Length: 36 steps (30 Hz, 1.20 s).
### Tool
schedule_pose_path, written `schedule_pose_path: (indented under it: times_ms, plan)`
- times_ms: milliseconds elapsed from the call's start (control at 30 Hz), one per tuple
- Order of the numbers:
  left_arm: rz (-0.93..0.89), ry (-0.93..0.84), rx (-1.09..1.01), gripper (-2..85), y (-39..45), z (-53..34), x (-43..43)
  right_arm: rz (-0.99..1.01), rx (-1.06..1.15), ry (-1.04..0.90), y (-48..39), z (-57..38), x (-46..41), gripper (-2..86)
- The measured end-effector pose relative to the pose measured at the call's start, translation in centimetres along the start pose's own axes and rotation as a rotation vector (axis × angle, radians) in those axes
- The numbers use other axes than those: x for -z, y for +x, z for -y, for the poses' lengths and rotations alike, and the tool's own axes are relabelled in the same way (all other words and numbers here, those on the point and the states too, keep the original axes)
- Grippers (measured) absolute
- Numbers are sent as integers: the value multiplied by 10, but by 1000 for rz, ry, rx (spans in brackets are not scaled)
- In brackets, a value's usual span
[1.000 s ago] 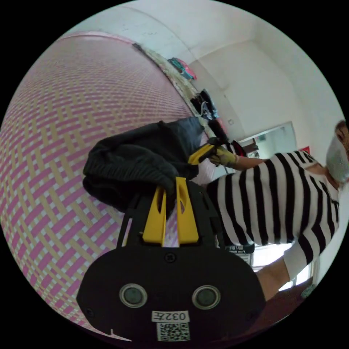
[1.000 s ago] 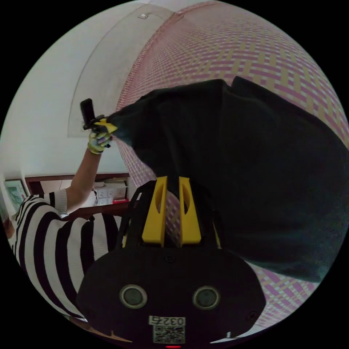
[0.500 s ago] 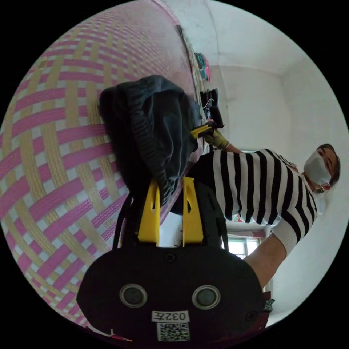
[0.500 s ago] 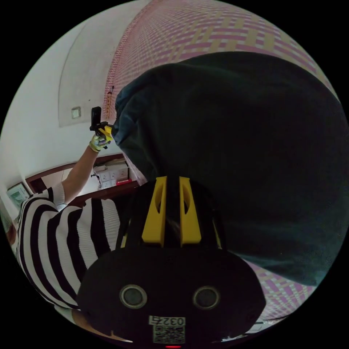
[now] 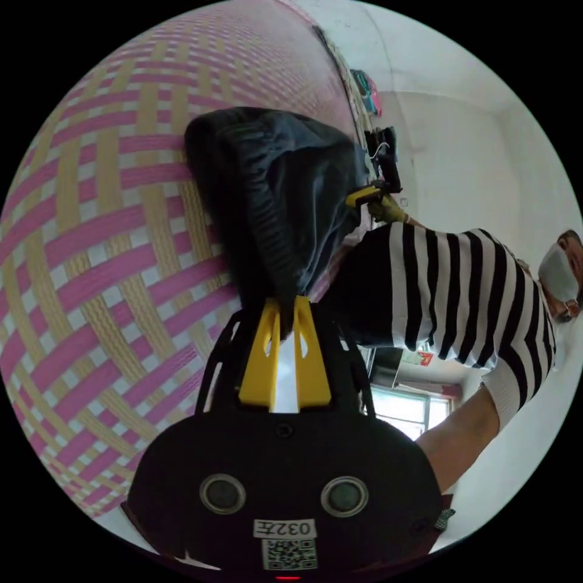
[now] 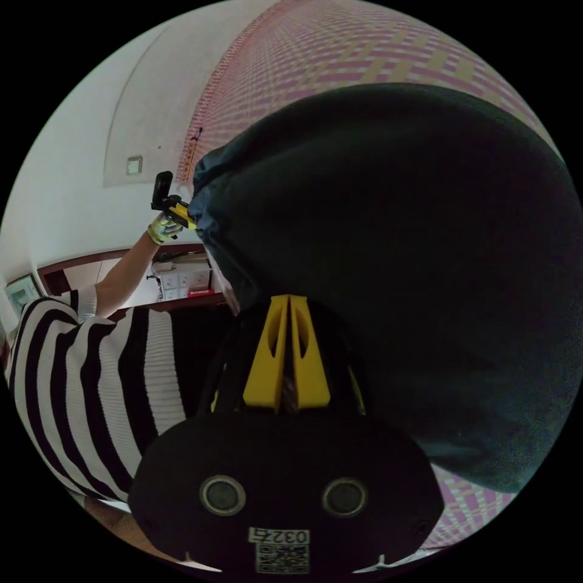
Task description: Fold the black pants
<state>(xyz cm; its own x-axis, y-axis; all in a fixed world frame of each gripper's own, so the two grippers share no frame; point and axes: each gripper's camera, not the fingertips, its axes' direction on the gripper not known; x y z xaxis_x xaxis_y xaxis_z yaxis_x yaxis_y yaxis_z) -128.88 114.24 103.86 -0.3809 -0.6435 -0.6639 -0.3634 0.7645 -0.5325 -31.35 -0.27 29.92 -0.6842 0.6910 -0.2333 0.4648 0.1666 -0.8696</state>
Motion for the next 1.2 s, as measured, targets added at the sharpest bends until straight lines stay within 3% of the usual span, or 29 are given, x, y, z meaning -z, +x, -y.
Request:
schedule_pose_path:
  times_ms: [133, 267, 500, 700, 833, 900, 1067, 1200]
  plan:
    - [-27, 98, 17, 58, 13, -17, -1, 25, 36, 4, -5, -7, 0, 63]
    - [36, 330, 92, 56, 15, -33, 14, -75, 204, -23, -38, -9, -10, 63]
    - [191, 524, 193, 89, 21, 41, -18, -69, 242, -51, -39, -1, -38, 62]
    - [220, 462, 138, 43, 25, 93, -55, -105, 215, -87, -29, 0, -51, 60]
    - [226, 621, 8, 16, 50, 87, -45, -105, 203, -103, -26, -1, -59, 62]
    - [246, 669, 104, -3, 27, 95, -50, -108, 191, -120, -22, 0, -66, 62]
    - [265, 594, 300, 5, -21, 133, -88, -66, 165, -138, -15, 5, -67, 61]
    - [331, 802, 328, 1, 8, 99, -84, -40, 192, -111, -27, 3, -52, 65]
